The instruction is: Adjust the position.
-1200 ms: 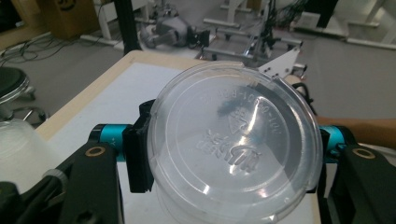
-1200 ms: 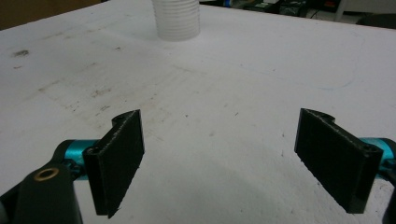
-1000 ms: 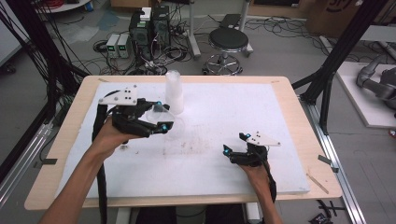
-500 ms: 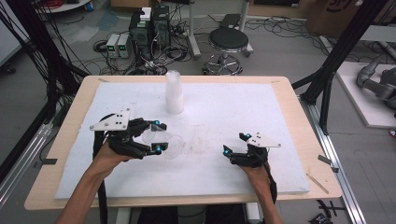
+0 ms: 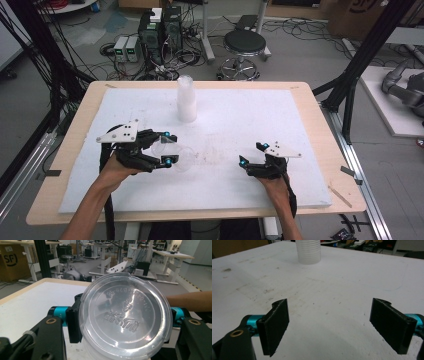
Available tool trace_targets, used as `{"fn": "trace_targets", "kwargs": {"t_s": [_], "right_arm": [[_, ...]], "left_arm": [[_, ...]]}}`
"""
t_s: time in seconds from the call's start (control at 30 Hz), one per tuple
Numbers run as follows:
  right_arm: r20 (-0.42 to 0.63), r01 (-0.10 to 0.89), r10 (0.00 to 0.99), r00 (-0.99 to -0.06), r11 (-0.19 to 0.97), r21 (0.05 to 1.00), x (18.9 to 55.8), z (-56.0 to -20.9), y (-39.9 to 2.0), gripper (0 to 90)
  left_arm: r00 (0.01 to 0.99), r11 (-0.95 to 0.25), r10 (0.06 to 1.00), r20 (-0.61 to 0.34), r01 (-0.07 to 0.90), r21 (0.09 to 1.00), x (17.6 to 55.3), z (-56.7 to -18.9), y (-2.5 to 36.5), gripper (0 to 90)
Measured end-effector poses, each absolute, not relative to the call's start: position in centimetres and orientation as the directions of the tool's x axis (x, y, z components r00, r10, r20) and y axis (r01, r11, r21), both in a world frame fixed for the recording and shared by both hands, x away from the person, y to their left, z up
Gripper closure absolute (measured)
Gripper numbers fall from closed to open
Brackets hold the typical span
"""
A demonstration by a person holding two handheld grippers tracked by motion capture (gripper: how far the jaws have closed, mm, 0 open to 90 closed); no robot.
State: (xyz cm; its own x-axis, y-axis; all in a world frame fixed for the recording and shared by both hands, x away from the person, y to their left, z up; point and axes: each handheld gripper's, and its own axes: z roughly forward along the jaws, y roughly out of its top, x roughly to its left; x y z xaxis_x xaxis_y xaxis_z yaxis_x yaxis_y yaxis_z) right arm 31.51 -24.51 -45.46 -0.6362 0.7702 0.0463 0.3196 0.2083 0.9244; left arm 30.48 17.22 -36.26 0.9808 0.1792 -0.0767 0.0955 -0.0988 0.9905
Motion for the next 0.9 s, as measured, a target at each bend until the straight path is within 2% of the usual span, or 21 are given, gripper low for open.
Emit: {"fn": "trace_targets", "kwargs": {"t_s": [0.2, 0.37, 0.53, 0.9], "right_arm": [[0.115, 0.348, 0.737, -0.666, 0.172, 0.922, 32.0, -45.4, -25.1, 15.9], [0.116, 0.337, 0.694, -0.711, 0.191, 0.922, 32.1, -45.0, -25.1, 15.9], [0.137, 0.281, 0.559, -0.818, 0.181, 0.943, 31.8, -42.5, -24.6, 15.9], [0.134, 0.196, 0.331, -0.934, 0.162, 0.967, 31.5, -38.3, -22.7, 15.9]], "left_arm": [[0.980, -0.104, 0.184, -0.072, 0.093, 0.990, 30.7, -36.3, 17.3, 38.3], [0.980, -0.113, 0.187, -0.068, 0.090, 0.990, 30.8, -36.3, 17.2, 38.3], [0.983, -0.089, 0.175, -0.061, 0.078, 0.993, 30.7, -36.5, 17.1, 38.4], [0.986, -0.069, 0.148, -0.071, 0.082, 0.994, 30.5, -36.7, 16.5, 38.7]]}}
